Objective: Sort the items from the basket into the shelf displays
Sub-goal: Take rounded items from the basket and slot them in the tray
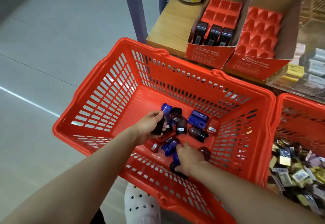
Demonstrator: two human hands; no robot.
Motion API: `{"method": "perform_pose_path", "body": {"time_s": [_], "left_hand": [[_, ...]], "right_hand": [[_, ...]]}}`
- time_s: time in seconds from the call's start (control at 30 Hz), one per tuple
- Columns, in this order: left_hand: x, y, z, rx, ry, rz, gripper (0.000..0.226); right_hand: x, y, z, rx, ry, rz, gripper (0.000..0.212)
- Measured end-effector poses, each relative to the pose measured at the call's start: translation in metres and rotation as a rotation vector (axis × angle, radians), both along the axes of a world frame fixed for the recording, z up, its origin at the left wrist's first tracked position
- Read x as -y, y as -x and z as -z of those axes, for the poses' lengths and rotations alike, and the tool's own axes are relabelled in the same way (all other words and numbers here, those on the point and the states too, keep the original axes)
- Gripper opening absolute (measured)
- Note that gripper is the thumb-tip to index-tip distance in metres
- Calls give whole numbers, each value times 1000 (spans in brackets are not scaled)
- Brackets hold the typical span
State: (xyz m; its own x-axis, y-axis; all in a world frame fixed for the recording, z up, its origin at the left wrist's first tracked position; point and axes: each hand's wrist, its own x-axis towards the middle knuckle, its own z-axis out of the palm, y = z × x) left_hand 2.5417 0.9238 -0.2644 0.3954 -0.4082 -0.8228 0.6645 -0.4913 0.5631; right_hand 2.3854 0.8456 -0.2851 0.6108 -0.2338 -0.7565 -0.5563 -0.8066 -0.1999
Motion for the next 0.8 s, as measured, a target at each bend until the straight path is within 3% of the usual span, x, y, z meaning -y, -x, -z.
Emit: {"method": "perform_pose_path", "body": {"time_s": [0.1, 0.23, 0.37, 0.5, 0.6, 0.7, 0.8], "left_hand": [[1, 1, -2, 30, -11, 69, 21], [3, 0, -5, 5, -26, 13, 18], [0, -4, -6, 0, 12, 19, 19], [0, -6, -8, -17, 46, 31, 22], [3, -5, -9, -51, 58, 10, 28], [7, -4, -10, -124, 80, -54, 29], [9, 0, -8, -60, 68, 63, 32]], "right_hand": [[10, 0, 3, 55, 32, 93, 55], [41, -6, -6, 108, -27, 459, 60], [64, -10, -11, 118, -28, 522, 63], [61, -15, -6, 168, -220, 759, 57], [55, -23, -6, 318, -329, 895, 39], [52, -29, -17, 430, -564, 1145, 22], [55, -35, -25, 495, -627, 1121, 19]]}}
